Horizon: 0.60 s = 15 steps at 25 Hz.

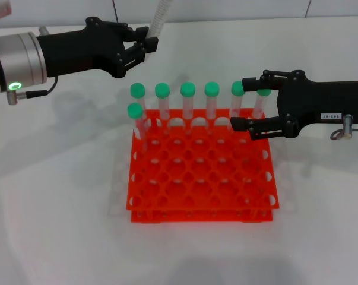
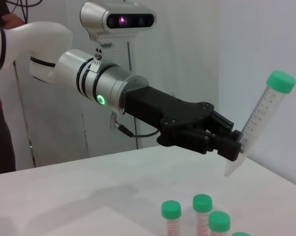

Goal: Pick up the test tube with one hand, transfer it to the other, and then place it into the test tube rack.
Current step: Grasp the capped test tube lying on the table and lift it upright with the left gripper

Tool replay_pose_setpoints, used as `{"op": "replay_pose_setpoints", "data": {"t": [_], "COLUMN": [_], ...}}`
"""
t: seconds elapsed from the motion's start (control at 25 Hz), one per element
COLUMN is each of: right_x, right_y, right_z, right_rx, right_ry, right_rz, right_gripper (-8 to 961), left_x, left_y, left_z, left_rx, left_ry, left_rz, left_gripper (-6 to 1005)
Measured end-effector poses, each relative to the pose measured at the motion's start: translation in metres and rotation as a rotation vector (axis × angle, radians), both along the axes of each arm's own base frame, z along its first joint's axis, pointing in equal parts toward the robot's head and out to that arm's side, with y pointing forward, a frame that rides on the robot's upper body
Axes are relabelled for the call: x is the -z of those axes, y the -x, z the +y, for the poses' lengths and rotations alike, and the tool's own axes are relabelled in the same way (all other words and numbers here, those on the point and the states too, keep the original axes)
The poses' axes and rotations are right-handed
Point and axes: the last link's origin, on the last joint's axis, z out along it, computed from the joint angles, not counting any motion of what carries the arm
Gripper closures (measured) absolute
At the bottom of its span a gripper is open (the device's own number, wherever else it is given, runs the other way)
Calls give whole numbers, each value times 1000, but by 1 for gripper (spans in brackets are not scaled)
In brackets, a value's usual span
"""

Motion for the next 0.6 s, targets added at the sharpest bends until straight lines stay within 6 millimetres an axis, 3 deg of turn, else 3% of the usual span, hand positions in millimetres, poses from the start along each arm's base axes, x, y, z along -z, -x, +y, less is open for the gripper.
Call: {"op": "replay_pose_setpoints", "data": {"t": [0.6], "right_x": [-1], "right_y": [1], "right_z": [1], "right_rx": [-1], "right_ry": [-6], "right_rz": [1], "right_gripper": [96], "left_x": [11], "left_y": [-2], "left_z": [-6], "left_rx": [53], "left_ry": [21], "left_rz": [29], "left_gripper": [805]}}
